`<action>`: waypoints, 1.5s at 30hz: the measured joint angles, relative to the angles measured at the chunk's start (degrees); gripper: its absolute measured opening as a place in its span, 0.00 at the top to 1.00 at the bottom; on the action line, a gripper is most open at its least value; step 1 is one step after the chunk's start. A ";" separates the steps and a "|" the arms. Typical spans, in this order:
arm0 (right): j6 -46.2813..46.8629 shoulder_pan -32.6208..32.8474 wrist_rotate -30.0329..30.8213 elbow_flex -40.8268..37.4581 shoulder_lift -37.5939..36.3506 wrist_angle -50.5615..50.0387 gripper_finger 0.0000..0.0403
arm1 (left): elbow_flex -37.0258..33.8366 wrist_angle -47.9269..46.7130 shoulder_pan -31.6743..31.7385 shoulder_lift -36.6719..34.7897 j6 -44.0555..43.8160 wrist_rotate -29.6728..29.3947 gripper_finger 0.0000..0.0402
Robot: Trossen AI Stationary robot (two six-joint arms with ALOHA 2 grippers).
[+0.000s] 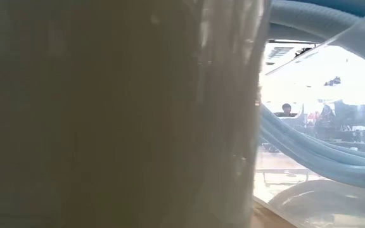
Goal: Pick & Place USB Port
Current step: Put the black charger cable into the gray bin
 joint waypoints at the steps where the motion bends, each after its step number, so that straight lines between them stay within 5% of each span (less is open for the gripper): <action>1: 0.00 0.00 0.00 0.00 0.00 0.00 0.51 | 0.00 0.02 0.00 0.00 0.09 0.07 0.89; 28: 1.66 0.33 -1.80 0.00 0.00 -0.22 0.51 | 0.00 -1.73 3.55 -0.02 3.44 5.43 0.78; 45: 1.53 1.62 -1.29 0.00 0.00 -1.61 0.51 | 0.06 -7.72 5.60 -0.09 1.66 22.96 0.78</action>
